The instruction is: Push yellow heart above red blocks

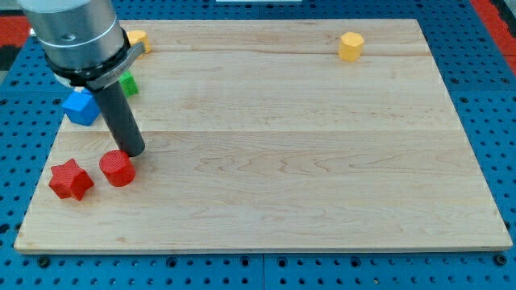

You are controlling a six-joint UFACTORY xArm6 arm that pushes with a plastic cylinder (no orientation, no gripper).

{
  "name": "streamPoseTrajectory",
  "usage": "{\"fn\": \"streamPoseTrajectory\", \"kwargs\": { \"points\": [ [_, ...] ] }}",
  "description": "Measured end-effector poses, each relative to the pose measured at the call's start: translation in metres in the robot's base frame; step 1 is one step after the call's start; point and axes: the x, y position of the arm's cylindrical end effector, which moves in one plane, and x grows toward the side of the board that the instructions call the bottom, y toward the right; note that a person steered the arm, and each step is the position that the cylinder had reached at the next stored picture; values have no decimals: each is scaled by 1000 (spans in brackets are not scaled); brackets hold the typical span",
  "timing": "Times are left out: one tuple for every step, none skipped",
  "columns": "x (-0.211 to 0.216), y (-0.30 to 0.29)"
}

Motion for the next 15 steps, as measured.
{"fn": "streamPoseTrajectory", "kwargs": {
  "points": [
    [9, -8],
    [-42, 14],
    [-135, 34],
    [-222, 48],
    [-281, 26],
    [-282, -63],
    [-263, -62],
    [-242, -12],
    [-222, 32],
    [-239, 2],
    [-229, -21],
    [-197, 26],
    [-182, 69],
    [-173, 48],
    [-212, 47]
  ]
}}
